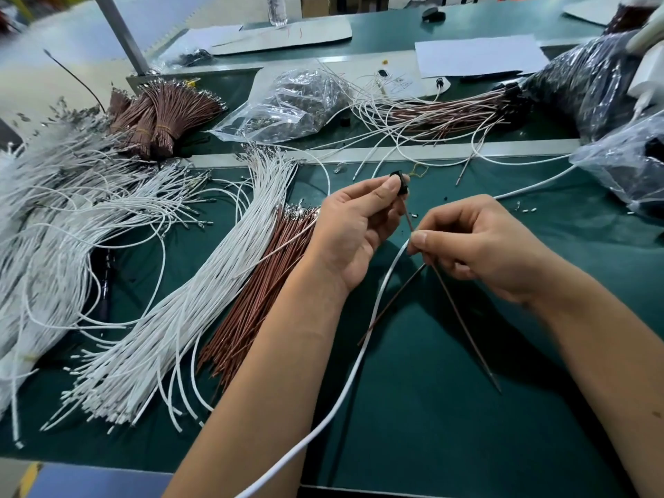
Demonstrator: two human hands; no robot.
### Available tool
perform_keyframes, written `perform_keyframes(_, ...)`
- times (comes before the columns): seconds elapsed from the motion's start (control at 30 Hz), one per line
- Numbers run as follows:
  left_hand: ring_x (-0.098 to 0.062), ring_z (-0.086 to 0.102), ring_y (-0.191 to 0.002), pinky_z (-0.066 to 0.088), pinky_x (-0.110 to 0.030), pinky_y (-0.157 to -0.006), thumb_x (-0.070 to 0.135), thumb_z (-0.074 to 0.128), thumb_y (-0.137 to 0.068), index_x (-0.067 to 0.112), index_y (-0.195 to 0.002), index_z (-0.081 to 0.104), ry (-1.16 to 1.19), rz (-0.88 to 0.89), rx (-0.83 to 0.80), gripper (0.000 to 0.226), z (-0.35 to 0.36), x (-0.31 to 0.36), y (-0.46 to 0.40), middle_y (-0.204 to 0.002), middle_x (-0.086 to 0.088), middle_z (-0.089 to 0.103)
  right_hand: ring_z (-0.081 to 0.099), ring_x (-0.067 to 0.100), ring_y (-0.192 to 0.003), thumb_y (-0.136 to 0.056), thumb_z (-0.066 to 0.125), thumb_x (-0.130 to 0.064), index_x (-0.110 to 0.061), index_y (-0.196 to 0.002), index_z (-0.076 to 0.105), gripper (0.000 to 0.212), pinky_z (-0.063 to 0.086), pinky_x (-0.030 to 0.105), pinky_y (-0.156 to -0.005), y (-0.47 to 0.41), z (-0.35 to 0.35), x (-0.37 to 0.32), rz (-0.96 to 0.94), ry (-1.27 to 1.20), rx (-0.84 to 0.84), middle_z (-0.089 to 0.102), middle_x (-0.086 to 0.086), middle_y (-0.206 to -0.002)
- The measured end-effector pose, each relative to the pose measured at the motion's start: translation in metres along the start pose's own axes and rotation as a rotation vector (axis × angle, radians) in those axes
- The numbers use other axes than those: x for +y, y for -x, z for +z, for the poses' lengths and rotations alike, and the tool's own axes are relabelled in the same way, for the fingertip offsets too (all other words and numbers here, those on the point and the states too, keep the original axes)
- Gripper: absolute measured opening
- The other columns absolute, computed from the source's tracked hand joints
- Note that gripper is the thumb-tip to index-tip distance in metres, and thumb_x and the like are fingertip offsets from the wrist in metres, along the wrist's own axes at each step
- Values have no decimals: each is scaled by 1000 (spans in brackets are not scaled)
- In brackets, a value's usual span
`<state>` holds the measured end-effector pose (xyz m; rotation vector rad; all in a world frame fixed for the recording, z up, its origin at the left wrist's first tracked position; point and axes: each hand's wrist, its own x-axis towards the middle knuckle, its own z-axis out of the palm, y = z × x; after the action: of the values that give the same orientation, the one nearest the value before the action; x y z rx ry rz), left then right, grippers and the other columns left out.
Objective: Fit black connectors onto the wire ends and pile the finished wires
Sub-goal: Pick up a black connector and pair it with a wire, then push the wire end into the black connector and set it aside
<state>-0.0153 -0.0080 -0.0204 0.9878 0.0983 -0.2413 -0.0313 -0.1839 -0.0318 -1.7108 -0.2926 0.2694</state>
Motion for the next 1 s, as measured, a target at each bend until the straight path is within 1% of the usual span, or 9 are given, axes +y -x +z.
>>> perform_keyframes(0.1, -14, 66, -64, 54, -23, -61, 12, 55, -101, 4, -99, 68, -3, 45, 55, 16, -3, 6, 0, -79, -3, 69, 40, 9, -42, -88, 74, -24, 0, -80, 74, 25, 27, 15, -36, -6, 14, -4, -17, -93, 61, 58, 7, -59)
perform_keyframes(0.17, -14, 66, -61, 54, -25, -58, 16, 51, -103, 2, -101, 67, 76, 111, 174, 21, -8, 12, -1, -78, -4, 67, 45, 9, -44, -87, 74, -36, -3, -79, 75, 34, 28, 15, -35, -20, 22, -10, -3, -172, 141, 61, 6, -60)
perform_keyframes(0.33, -10, 49, -50, 36, -22, -44, 15, 42, -107, 1, -107, 58, 208, 379, 479, 21, -31, 29, -7, -80, -5, 56, 50, 10, -44, -99, 68, -26, -4, -78, 73, 31, 36, 19, -39, -85, 50, -23, 110, 132, 252, 67, 5, -61)
perform_keyframes(0.47, -8, 40, -44, 31, -20, -39, 12, 40, -107, 4, -102, 54, 198, 440, 560, 17, -37, 36, -7, -73, -3, 52, 58, 13, -48, -92, 78, -33, -3, -87, 71, 31, 45, 25, -47, -128, 72, -31, 247, 221, 220, 72, 9, -70)
perform_keyframes(0.53, -8, 39, -44, 29, -21, -38, 12, 42, -107, 4, -102, 52, 146, 433, 566, 13, -36, 37, -7, -74, -4, 52, 60, 17, -55, -87, 83, -25, 0, -91, 73, 27, 49, 31, -56, -138, 80, -32, 270, 244, 212, 72, 10, -73)
perform_keyframes(0.63, -9, 38, -45, 29, -21, -38, 11, 44, -107, 5, -101, 49, 73, 420, 551, 10, -35, 36, -6, -77, -7, 57, 51, 14, -50, -86, 82, -15, 0, -85, 77, 16, 41, 25, -47, -134, 80, -37, 248, 198, 231, 68, 7, -68)
perform_keyframes(0.7, -8, 41, -47, 32, -20, -41, 12, 45, -107, 6, -100, 50, -67, 420, 510, 10, -35, 35, -5, -83, -7, 65, 45, 10, -46, -88, 80, -14, -2, -83, 75, 14, 34, 21, -38, -122, 65, -46, 206, 47, 233, 65, 5, -68)
perform_keyframes(0.83, -9, 44, -48, 37, -23, -45, 13, 49, -105, 13, -100, 53, -476, 421, 248, 7, -25, 23, -2, -95, -10, 76, 55, 7, -54, -92, 75, -17, -2, -91, 73, 15, 40, 16, -41, -83, 11, -71, 24, -313, 246, 70, 4, -73)
perform_keyframes(1.0, -12, 38, -45, 34, -23, -43, 10, 51, -105, 2, -108, 55, -661, 309, -15, 10, -6, 3, 1, -90, -13, 76, 51, 6, -58, -97, 69, -19, -7, -90, 69, 14, 36, 13, -42, -47, -53, -66, -148, -520, 363, 66, 0, -74)
